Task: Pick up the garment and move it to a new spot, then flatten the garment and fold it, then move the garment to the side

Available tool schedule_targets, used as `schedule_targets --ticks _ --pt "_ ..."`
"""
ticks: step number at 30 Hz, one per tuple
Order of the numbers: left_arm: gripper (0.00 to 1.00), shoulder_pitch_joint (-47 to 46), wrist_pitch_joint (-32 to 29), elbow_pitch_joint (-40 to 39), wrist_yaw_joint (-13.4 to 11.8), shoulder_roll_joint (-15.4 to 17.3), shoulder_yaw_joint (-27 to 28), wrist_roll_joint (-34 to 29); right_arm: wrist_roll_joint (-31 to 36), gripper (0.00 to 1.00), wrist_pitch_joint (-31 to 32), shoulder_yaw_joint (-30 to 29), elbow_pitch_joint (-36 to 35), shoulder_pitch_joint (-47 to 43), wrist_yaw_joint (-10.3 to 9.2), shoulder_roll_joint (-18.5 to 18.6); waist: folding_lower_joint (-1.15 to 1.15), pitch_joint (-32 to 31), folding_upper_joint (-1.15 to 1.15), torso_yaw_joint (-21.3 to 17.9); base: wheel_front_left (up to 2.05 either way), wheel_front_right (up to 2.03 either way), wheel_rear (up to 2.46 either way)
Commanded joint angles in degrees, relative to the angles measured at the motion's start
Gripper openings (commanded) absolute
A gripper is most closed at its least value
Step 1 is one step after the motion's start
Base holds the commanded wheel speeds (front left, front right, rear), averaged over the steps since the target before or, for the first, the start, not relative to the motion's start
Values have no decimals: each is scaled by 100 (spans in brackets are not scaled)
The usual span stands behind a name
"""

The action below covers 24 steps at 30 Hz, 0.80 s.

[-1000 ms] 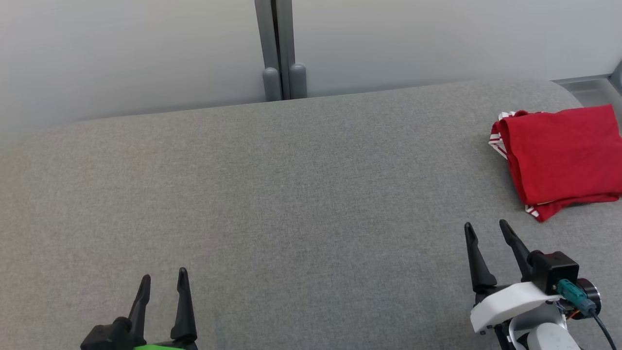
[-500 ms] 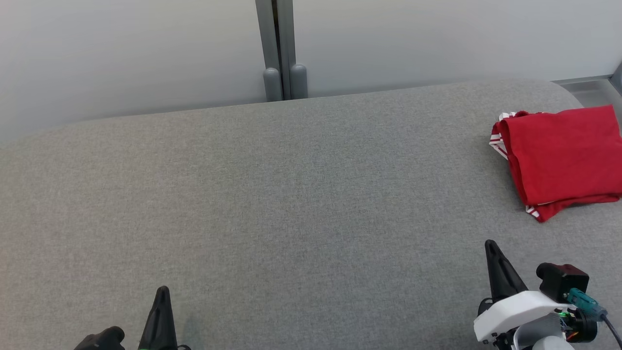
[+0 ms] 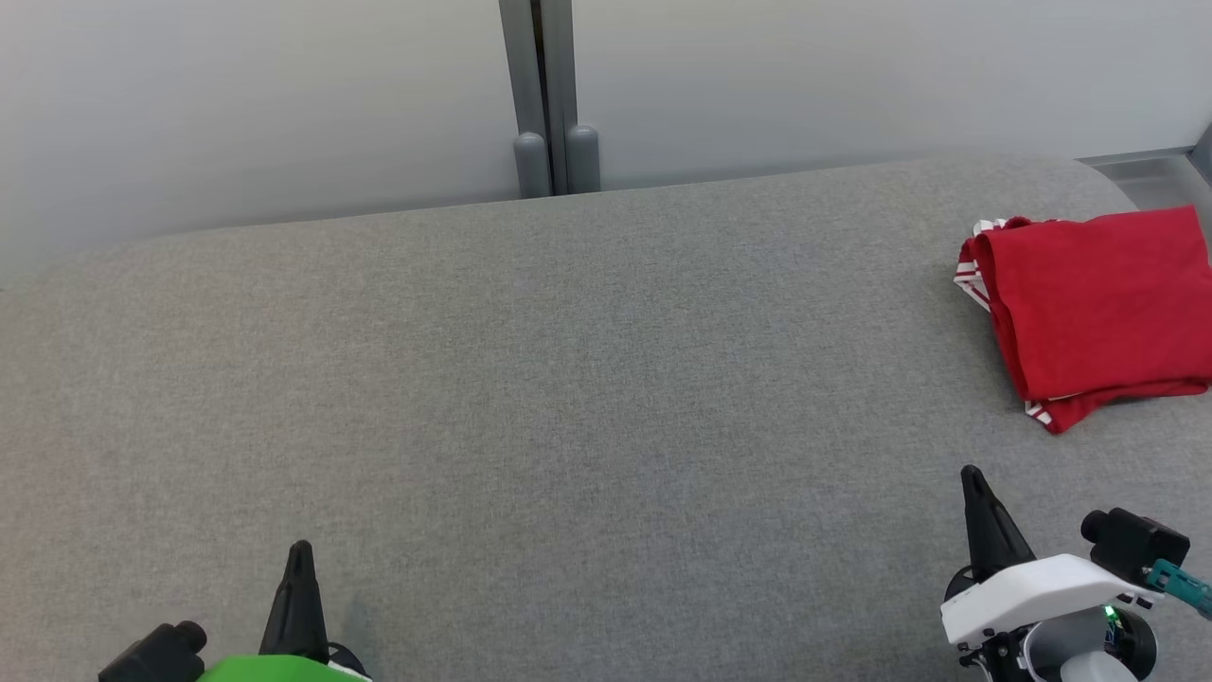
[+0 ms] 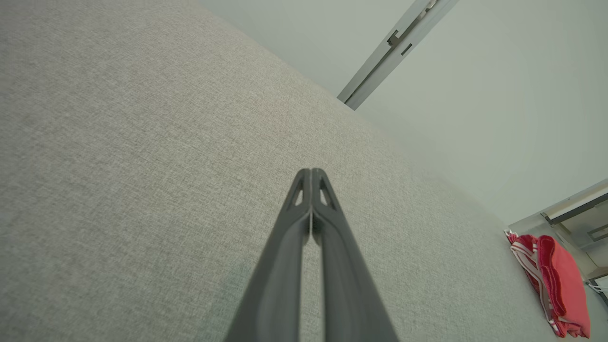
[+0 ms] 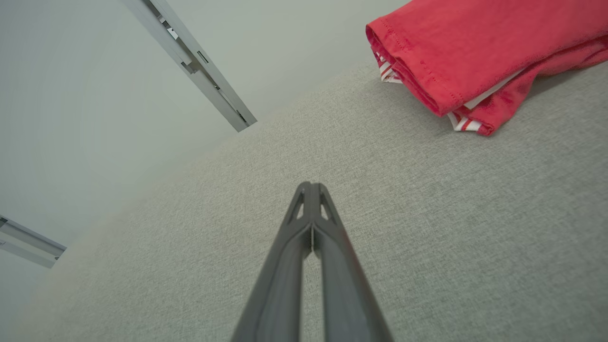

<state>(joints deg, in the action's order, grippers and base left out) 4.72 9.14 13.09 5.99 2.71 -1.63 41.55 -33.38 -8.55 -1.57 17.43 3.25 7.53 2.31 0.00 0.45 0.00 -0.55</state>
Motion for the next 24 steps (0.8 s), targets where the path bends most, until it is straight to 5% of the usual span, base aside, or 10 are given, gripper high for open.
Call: schedule_targets --ticks 1,24 --pt "0 -199 -45 -69 18 50 59 222 -245 0 48 -38 -111 145 -1 28 0 0 0 1 0 0 0" --pt "0 -497 -503 -23 63 71 272 1778 -2022 0 508 -185 -195 206 -3 42 0 -6 0 13 0 0 0"
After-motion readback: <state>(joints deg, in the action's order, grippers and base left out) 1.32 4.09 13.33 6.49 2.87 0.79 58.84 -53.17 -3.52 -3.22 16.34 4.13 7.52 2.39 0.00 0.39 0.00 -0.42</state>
